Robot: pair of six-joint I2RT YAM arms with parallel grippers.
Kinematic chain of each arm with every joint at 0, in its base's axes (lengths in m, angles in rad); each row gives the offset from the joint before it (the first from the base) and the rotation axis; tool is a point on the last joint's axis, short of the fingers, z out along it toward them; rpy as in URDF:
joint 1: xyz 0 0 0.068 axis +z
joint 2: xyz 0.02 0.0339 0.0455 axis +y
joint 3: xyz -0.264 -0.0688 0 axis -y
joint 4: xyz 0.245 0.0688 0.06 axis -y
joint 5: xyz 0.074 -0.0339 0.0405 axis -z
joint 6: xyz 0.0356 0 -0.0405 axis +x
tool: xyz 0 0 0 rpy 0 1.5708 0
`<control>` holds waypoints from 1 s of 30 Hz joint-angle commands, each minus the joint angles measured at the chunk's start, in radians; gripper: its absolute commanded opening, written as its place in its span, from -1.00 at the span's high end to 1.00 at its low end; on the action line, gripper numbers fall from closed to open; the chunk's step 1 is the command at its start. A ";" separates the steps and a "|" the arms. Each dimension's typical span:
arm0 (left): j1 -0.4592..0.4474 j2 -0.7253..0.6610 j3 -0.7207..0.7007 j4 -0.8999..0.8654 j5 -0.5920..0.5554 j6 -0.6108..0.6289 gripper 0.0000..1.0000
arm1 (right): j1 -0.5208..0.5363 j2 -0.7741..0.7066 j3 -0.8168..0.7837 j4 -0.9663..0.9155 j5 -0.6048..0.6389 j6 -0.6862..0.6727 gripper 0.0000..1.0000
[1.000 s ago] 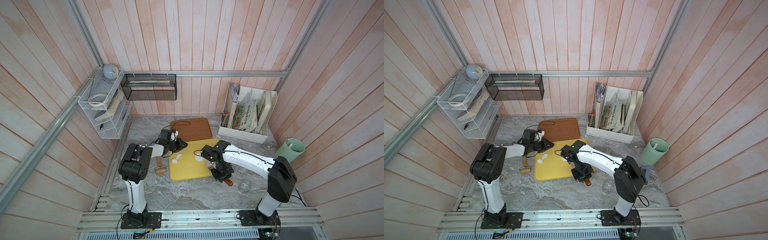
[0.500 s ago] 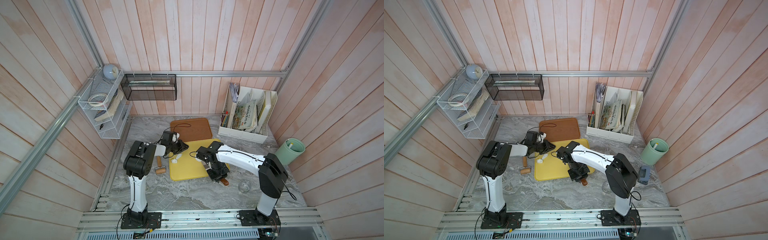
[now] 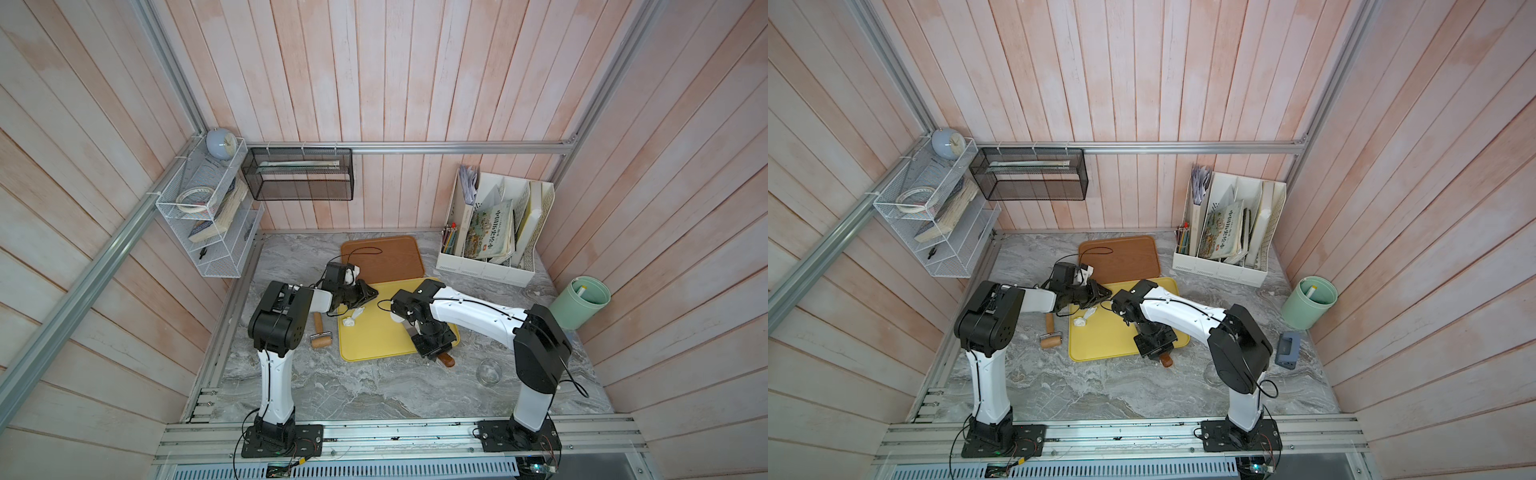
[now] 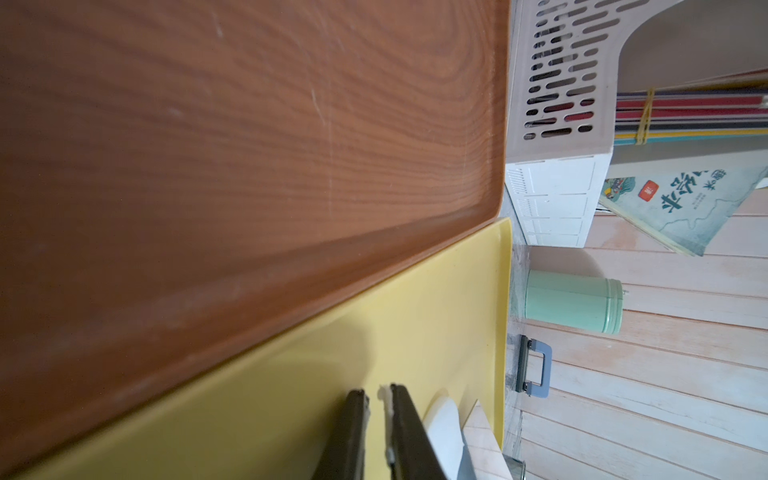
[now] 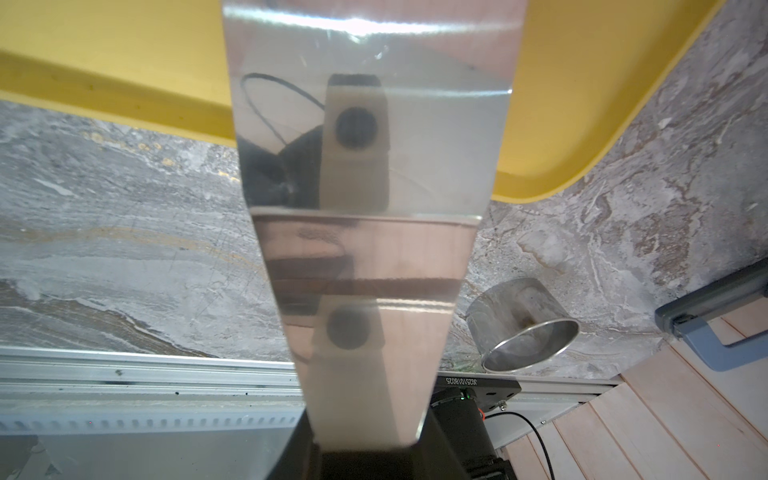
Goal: Roll out the dumpling wrappers from the dough
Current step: Scoop the dumpling wrapper from the work surface.
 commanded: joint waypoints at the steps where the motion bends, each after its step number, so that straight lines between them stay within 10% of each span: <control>1: -0.005 0.040 -0.003 -0.024 -0.012 -0.001 0.67 | -0.043 -0.035 -0.038 0.030 -0.063 -0.005 1.00; 30: -0.006 0.046 -0.011 -0.033 -0.013 0.001 0.66 | 0.029 0.021 0.035 -0.016 -0.039 -0.021 1.00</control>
